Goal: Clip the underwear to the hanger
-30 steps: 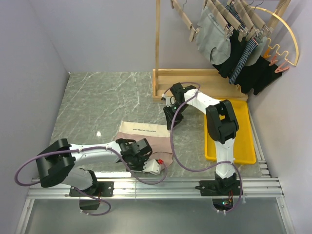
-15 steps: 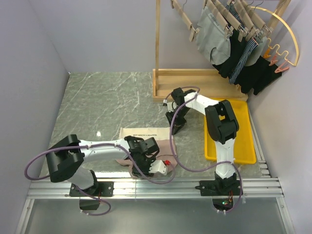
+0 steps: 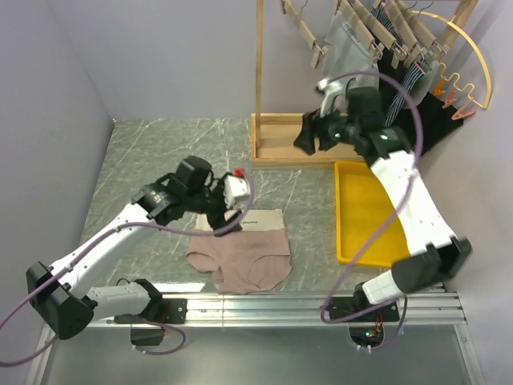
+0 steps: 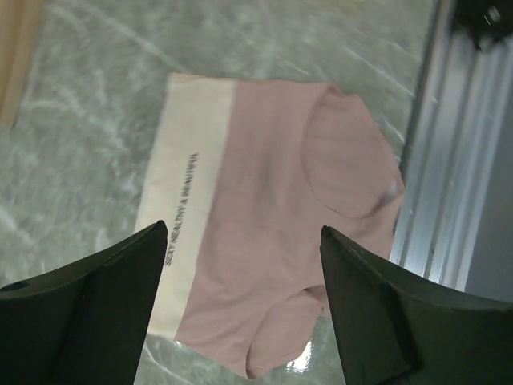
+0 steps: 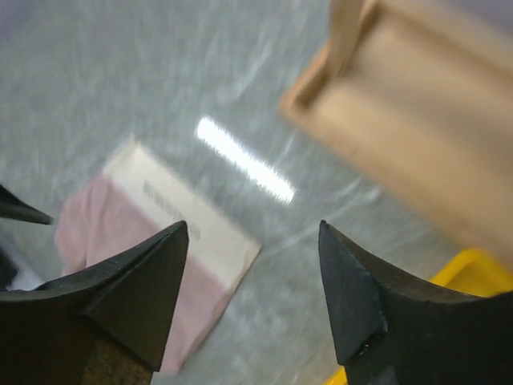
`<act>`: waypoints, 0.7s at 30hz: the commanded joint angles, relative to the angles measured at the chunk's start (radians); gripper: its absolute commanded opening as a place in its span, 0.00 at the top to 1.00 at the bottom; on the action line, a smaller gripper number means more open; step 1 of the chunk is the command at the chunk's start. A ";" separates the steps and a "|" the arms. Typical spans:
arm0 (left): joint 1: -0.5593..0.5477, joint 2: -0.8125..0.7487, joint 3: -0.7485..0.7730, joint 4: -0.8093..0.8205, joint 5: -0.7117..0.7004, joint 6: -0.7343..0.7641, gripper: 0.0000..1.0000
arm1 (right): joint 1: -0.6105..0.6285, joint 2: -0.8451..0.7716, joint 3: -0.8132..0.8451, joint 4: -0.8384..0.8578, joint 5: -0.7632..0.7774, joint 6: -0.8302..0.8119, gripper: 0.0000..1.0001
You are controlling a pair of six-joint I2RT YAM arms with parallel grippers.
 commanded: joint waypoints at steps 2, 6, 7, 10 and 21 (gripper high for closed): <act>0.165 0.006 0.046 0.051 0.050 -0.145 0.17 | -0.031 -0.146 0.059 0.245 0.164 0.073 0.25; 0.236 0.041 0.097 0.079 0.091 -0.217 0.17 | -0.063 -0.111 0.168 0.345 0.238 0.164 0.21; 0.244 0.052 0.105 0.085 0.096 -0.231 0.17 | -0.068 -0.062 0.199 0.344 0.265 0.201 0.21; 0.269 0.065 0.129 0.097 0.097 -0.246 0.17 | -0.076 0.038 0.309 0.330 0.278 0.257 0.22; 0.319 0.055 0.123 0.123 0.091 -0.271 0.16 | -0.099 0.219 0.429 0.452 0.237 0.380 0.22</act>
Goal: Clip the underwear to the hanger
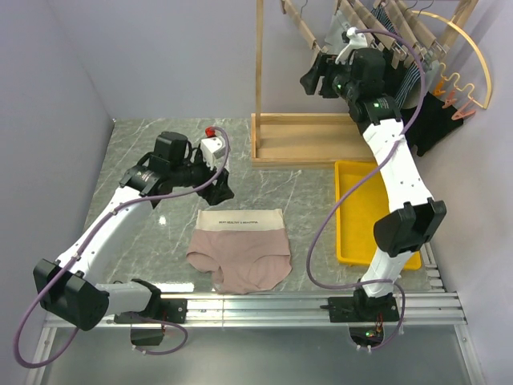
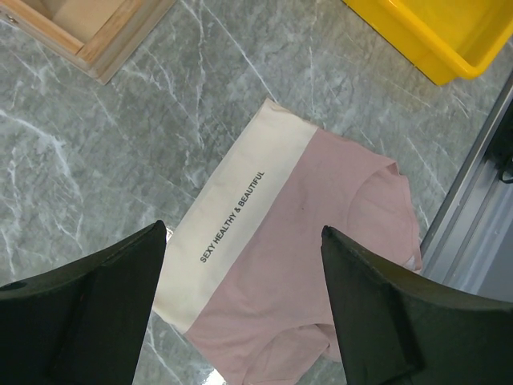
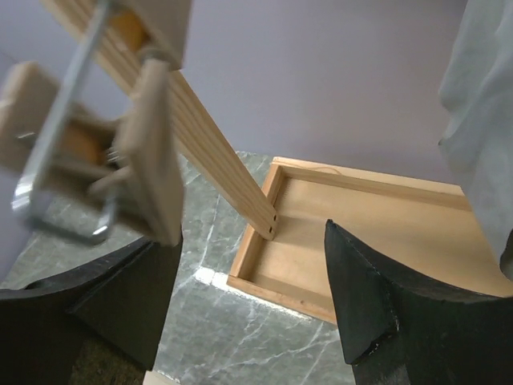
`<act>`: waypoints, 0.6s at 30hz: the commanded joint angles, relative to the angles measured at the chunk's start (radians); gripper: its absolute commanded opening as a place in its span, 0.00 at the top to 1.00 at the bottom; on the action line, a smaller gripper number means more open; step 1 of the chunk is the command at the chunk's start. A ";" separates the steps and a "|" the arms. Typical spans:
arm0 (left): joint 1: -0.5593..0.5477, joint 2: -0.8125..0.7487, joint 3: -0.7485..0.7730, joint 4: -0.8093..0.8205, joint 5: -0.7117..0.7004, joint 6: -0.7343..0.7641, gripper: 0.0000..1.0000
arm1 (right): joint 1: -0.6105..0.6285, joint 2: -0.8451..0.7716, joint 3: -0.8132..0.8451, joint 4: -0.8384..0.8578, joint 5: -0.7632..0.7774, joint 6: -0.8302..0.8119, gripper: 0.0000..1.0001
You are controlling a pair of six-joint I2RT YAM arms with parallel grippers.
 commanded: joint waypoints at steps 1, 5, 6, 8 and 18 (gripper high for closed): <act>0.013 -0.019 0.018 0.040 0.022 -0.029 0.16 | -0.014 -0.013 0.053 0.119 -0.022 0.065 0.21; 0.024 -0.034 -0.019 0.046 0.030 -0.041 0.16 | -0.016 -0.005 0.052 0.193 -0.052 0.082 0.21; 0.024 -0.037 -0.025 0.046 0.028 -0.041 0.16 | -0.016 -0.010 0.049 0.205 -0.065 0.088 0.22; 0.027 -0.042 -0.037 0.052 0.027 -0.040 0.16 | -0.016 -0.014 0.043 0.230 -0.066 0.088 0.22; 0.037 -0.025 -0.028 0.052 0.022 -0.037 0.16 | -0.016 0.019 0.067 0.285 -0.051 0.082 0.56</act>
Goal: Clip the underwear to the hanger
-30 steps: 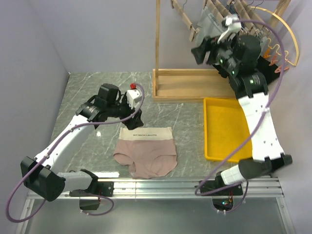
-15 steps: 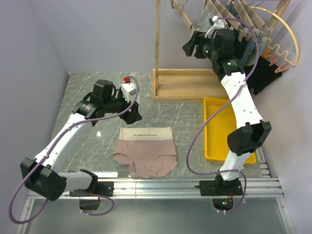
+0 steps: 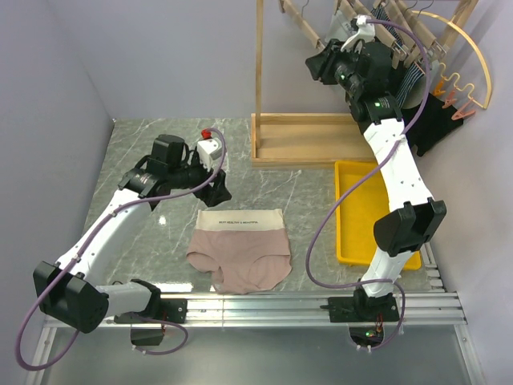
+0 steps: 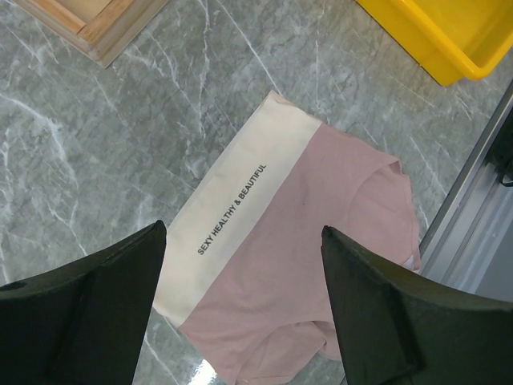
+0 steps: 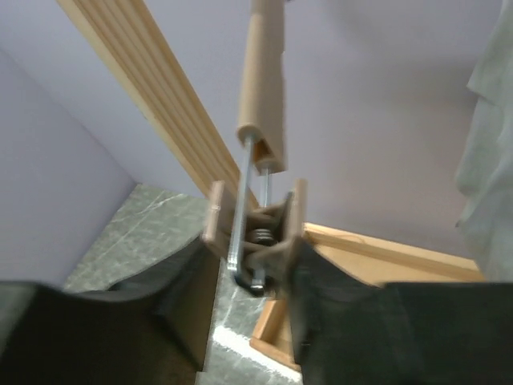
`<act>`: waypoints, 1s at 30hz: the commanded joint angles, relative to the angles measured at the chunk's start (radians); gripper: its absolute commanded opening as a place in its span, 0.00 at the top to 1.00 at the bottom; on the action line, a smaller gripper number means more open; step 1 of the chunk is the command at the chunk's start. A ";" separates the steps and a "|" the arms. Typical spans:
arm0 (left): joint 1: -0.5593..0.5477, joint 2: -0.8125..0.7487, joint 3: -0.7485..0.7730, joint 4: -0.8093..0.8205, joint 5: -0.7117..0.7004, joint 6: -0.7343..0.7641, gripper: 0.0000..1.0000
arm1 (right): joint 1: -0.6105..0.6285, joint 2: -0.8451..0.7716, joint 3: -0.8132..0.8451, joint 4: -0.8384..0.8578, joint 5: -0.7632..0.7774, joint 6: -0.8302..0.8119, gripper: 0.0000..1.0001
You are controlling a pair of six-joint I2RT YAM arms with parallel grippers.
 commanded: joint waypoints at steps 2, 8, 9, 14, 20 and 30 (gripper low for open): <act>0.009 -0.007 0.016 0.033 0.012 -0.016 0.16 | -0.006 -0.004 0.060 0.104 -0.020 0.004 0.72; 0.012 -0.009 0.010 0.025 0.013 -0.032 0.16 | -0.005 -0.029 0.071 0.176 -0.029 -0.039 1.00; 0.012 -0.009 0.010 0.025 0.015 -0.033 0.16 | -0.005 -0.036 0.065 0.191 -0.027 -0.044 1.00; 0.012 -0.004 0.007 0.027 0.009 -0.042 0.16 | -0.005 -0.075 0.031 0.282 -0.030 -0.041 1.00; 0.013 -0.003 0.014 0.027 -0.003 -0.048 0.16 | -0.008 -0.116 0.026 0.250 -0.021 -0.073 1.00; 0.020 0.031 0.040 -0.007 0.003 -0.007 0.14 | -0.026 -0.332 -0.268 0.121 -0.026 -0.187 1.00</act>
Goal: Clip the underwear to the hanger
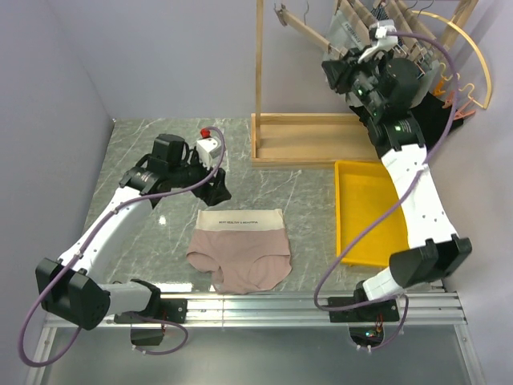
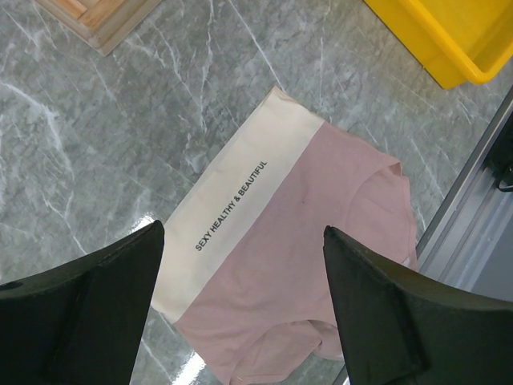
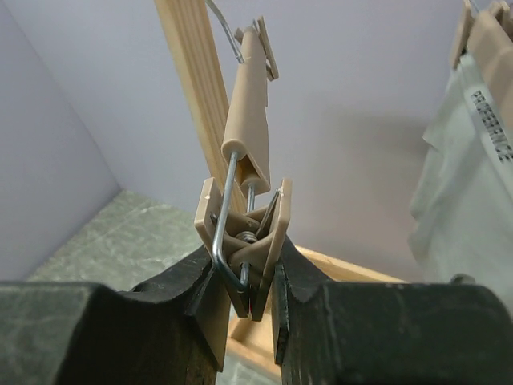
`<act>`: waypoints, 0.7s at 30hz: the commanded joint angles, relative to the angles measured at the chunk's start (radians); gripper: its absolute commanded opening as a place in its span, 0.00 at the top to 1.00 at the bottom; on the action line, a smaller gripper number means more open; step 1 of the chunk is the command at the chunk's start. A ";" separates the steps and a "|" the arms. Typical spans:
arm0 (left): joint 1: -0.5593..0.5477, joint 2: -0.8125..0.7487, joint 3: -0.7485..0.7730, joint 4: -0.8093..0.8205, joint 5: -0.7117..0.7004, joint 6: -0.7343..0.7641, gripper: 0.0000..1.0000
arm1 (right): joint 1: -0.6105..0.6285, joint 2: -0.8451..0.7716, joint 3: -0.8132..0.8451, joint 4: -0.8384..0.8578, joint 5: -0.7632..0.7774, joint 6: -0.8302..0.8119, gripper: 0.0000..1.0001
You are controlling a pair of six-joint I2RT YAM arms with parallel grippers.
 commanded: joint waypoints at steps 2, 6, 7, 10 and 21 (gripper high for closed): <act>0.006 0.029 0.055 -0.010 0.015 0.030 0.14 | -0.019 -0.123 -0.101 -0.031 -0.013 -0.062 1.00; 0.007 0.042 0.078 -0.021 0.041 0.050 0.13 | -0.024 -0.181 -0.178 -0.105 -0.091 -0.042 1.00; 0.013 0.039 0.084 -0.018 0.053 0.053 0.13 | -0.022 -0.203 -0.216 -0.111 -0.122 -0.033 1.00; 0.026 0.005 0.089 0.008 0.102 0.066 0.12 | -0.022 -0.224 -0.274 -0.154 -0.269 0.007 1.00; 0.229 -0.080 0.089 0.148 0.256 0.095 0.16 | 0.047 -0.235 -0.495 -0.226 -0.518 0.083 1.00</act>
